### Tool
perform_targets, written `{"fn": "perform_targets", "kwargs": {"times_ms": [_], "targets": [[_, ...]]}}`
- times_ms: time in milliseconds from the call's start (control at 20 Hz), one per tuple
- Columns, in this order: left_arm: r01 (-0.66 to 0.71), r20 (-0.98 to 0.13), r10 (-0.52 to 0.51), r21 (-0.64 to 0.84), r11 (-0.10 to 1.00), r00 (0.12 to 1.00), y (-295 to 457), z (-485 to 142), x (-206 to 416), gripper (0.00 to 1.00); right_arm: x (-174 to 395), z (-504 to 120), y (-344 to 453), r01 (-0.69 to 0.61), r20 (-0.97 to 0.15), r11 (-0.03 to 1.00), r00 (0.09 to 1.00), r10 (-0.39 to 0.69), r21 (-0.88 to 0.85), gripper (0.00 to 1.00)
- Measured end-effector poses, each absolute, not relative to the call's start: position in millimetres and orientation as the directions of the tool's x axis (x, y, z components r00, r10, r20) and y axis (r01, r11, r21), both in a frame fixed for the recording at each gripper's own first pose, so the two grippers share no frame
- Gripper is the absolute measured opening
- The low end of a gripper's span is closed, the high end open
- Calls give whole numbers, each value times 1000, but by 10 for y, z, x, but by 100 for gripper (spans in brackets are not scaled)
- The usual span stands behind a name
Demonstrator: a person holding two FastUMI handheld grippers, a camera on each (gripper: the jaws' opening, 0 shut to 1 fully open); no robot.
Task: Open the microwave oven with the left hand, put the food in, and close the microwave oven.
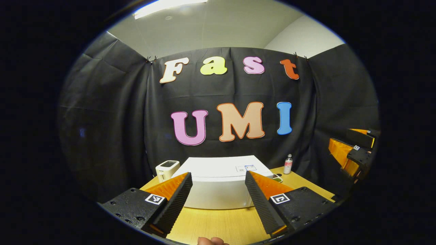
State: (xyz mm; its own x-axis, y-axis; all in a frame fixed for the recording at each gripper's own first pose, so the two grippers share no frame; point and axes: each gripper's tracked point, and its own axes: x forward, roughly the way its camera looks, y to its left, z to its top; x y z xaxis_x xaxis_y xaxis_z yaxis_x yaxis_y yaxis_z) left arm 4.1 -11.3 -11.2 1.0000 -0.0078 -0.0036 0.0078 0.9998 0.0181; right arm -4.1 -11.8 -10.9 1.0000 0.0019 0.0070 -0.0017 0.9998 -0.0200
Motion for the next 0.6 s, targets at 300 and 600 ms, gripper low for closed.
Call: {"fn": "perform_targets", "kwargs": {"times_ms": [300, 600], "targets": [[8, -26, -7, 13, 1000, 1000, -152, -191, 60, 96, -15, -146, -119, -11, -3, 1000, 1000, 11, -15, 97], [22, -57, -22, 4, 1000, 998, -271, -413, 194, 97, -12, -149, -135, -15, -9, 1000, 1000, 15, 2, 96]]}}
